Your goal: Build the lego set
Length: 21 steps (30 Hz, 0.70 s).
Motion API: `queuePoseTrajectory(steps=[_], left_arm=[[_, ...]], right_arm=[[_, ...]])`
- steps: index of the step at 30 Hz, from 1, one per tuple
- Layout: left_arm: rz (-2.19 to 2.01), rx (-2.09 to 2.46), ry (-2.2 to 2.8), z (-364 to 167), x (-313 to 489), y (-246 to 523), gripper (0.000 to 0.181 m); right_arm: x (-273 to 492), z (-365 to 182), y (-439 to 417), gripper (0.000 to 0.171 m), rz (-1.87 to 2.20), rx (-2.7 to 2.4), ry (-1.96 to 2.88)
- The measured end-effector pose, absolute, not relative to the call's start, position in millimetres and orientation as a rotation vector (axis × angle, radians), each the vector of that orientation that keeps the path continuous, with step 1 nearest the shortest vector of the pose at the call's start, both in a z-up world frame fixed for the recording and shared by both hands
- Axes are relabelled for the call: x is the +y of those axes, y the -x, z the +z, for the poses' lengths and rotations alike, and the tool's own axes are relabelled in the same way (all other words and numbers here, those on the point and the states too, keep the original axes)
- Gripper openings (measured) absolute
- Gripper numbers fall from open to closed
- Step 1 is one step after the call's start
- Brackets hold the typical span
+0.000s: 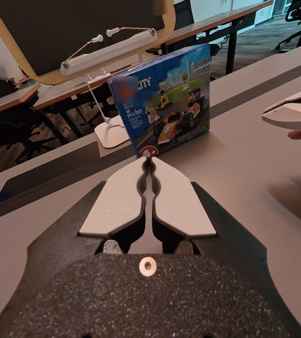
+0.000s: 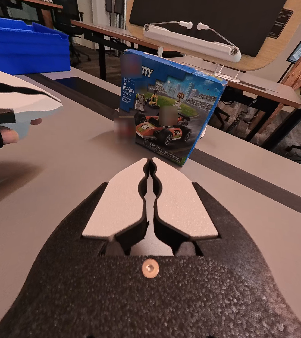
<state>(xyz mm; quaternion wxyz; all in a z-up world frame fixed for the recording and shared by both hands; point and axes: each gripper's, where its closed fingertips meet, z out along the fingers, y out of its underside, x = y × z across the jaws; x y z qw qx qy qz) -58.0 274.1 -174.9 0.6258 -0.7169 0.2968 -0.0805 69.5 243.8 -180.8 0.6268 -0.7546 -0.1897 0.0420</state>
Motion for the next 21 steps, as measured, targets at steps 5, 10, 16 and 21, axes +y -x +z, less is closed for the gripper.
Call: queuePoseTrajectory(steps=[5,10,16,21], left_arm=[[-0.184,0.697,1.647,-177.6,273.8,56.3,0.0],[-0.186,0.696,1.654,-179.3,274.3,57.7,0.0],[-0.178,0.687,1.64,-177.6,274.6,58.5,0.0],[-0.163,0.662,1.612,-171.0,274.6,61.8,0.0]], right_arm=[[244.2,-182.2,-69.8,0.0,0.11,-0.433,1.737],[244.2,-183.6,-69.5,0.0,0.116,-0.435,1.74],[245.4,-180.4,-73.9,0.0,0.103,-0.411,1.726],[247.6,-176.2,-81.2,0.017,0.147,-0.354,1.721]])
